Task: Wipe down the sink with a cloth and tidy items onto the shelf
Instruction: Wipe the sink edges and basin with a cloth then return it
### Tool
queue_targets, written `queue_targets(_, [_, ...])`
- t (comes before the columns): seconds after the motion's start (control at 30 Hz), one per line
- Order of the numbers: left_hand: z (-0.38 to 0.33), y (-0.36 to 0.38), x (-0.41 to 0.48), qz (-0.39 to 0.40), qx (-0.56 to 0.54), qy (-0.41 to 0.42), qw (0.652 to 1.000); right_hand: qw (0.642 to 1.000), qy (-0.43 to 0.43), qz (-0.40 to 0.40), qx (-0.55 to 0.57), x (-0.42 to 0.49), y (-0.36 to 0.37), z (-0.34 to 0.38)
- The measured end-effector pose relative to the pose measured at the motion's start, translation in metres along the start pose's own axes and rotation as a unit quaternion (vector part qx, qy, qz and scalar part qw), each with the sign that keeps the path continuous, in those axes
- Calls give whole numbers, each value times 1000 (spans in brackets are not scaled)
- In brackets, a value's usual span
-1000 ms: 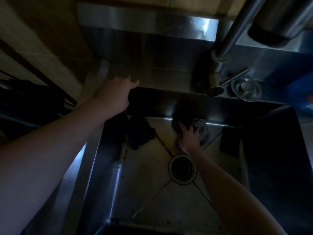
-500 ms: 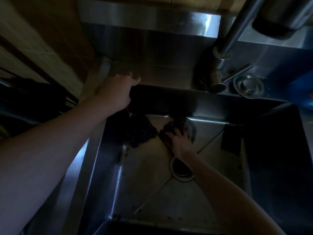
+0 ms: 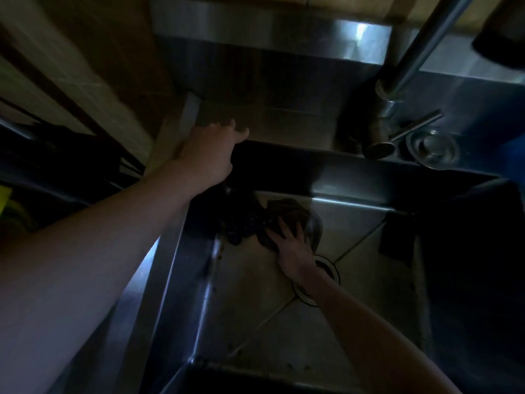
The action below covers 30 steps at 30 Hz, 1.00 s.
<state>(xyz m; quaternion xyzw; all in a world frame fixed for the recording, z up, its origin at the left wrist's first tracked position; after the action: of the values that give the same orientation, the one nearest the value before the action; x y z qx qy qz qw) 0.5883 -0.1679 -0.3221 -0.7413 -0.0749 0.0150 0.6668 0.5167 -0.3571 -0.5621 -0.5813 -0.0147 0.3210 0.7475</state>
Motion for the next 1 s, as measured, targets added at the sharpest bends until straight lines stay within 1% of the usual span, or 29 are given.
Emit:
queue_targets(0.1, [0, -1, 1, 3, 2, 3, 1000, 999, 39, -6, 12, 20, -4, 6])
queue_targets(0.17, [0, -1, 1, 7, 1, 1, 1000, 999, 51, -4, 6, 28, -6, 8])
queue_targets(0.27, [0, -1, 1, 9, 4, -1, 1000, 999, 36, 7, -8, 28, -9, 5])
queue_targets(0.37, [1, -1, 1, 11, 2, -3, 1000, 1000, 22, -1, -13, 17, -14, -10])
queue_targets(0.53, [0, -2, 1, 10, -9, -2, 1000, 999, 23, -27, -26, -18, -12, -50])
queue_targets(0.6, [0, -2, 1, 10, -11, -4, 1000, 998, 26, -49, -33, -30, -13, -66])
queue_targets(0.77, [1, -1, 0, 20, -15, -14, 1000, 990, 94, -109, 7, -22, -36, -88])
queue_targets(0.83, [0, 0, 0, 21, -12, -14, 1000, 980, 162, -107, 53, -5, -45, -87])
queue_targets(0.9, [0, 0, -1, 17, -9, -17, 1000, 964, 232, -89, 97, 11, -49, -80])
queue_targets(0.93, [0, 0, -1, 16, -9, -18, 1000, 963, 239, -79, 100, 18, -49, -72])
queue_targets(1.0, [-1, 0, 0, 16, -5, -15, 1000, 974, 205, -58, 76, 27, -46, -53])
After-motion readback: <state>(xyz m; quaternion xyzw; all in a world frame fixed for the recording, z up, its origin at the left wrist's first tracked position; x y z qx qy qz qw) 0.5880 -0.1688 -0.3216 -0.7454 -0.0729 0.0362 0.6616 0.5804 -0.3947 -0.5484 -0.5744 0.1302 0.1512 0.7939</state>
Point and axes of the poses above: each hand's wrist, its own x-axis towards the middle knuckle, its own y-axis out of the palm, z = x × y, the point moved 8 cm from there along x, towards the middle knuckle, and after that the axes turned 13 degrees about -z, right-handed, at the moved point
